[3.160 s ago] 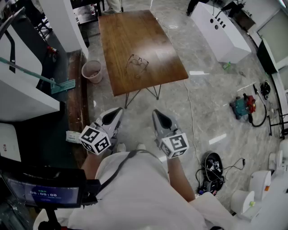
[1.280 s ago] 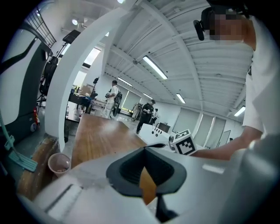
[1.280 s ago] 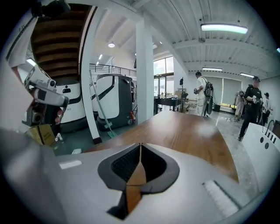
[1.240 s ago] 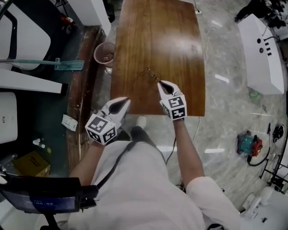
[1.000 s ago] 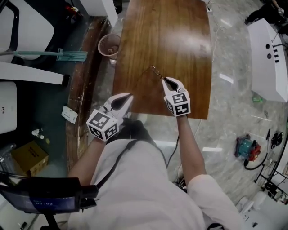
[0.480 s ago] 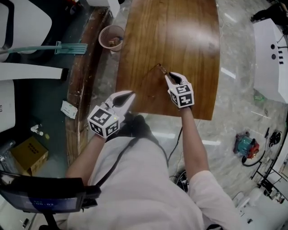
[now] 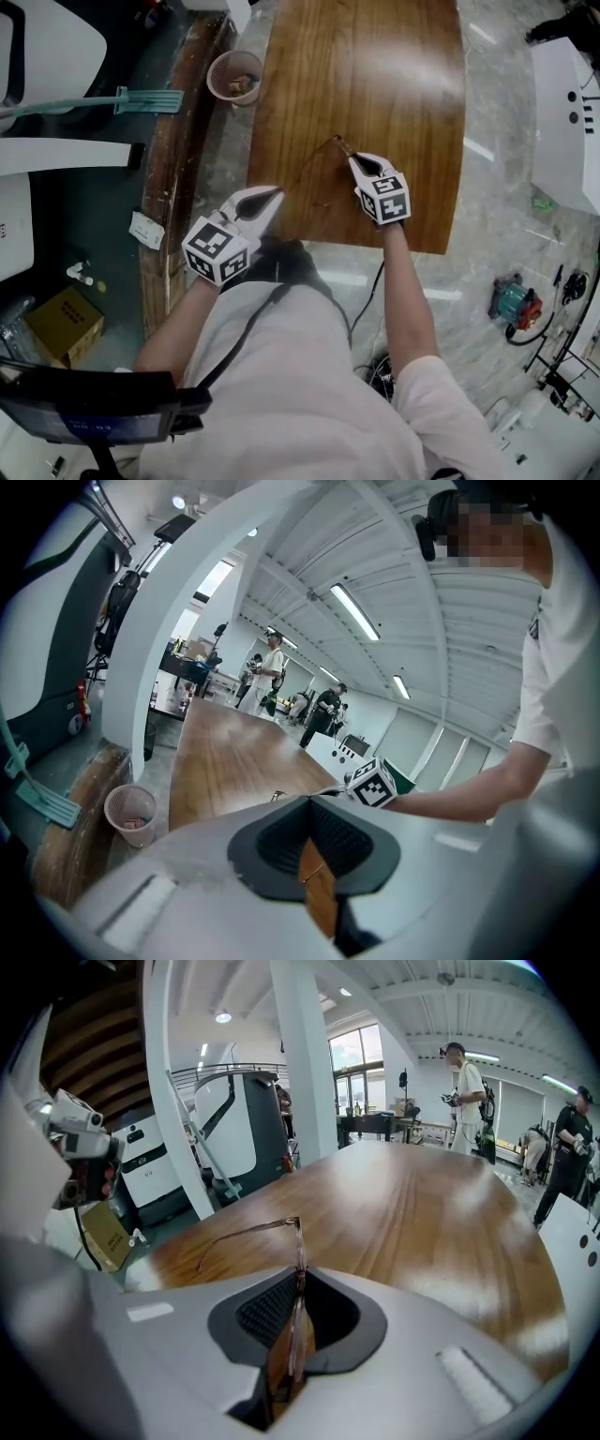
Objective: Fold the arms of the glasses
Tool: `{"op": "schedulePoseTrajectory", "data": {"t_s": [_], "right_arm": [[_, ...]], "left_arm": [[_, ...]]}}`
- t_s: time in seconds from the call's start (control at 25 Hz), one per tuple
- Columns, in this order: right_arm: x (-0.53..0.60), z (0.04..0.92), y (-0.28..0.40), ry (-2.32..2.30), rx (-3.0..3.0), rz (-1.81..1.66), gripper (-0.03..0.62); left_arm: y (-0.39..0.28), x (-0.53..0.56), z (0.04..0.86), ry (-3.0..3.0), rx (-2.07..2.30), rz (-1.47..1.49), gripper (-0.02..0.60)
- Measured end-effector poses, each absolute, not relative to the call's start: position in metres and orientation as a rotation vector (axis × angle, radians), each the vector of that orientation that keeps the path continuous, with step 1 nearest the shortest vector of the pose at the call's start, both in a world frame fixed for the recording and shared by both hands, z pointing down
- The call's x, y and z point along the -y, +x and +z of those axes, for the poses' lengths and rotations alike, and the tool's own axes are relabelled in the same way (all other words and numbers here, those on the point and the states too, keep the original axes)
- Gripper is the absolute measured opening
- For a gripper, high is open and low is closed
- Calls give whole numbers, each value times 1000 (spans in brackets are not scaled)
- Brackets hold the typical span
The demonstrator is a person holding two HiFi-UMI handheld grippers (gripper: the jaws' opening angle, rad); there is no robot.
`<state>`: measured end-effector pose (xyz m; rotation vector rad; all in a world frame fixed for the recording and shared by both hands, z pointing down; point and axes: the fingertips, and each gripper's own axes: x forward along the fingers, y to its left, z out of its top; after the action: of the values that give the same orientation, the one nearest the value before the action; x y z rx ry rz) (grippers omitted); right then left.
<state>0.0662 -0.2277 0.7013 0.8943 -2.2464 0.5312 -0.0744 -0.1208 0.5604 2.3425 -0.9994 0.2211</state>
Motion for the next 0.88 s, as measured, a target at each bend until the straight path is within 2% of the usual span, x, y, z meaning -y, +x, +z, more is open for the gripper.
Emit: {"op": "schedulePoseTrajectory", "data": {"t_s": [0.4, 0.52, 0.88], "right_arm": [[221, 656, 67, 1038, 2417, 688, 34], [214, 632, 69, 1080, 2488, 721, 32], [181, 539, 73, 1058, 2795, 793, 34]], "left_arm": [[-86, 134, 544, 2368, 982, 216, 6], [-82, 135, 536, 2369, 923, 191, 58], [-66, 121, 493, 2421, 650, 111, 132]]}}
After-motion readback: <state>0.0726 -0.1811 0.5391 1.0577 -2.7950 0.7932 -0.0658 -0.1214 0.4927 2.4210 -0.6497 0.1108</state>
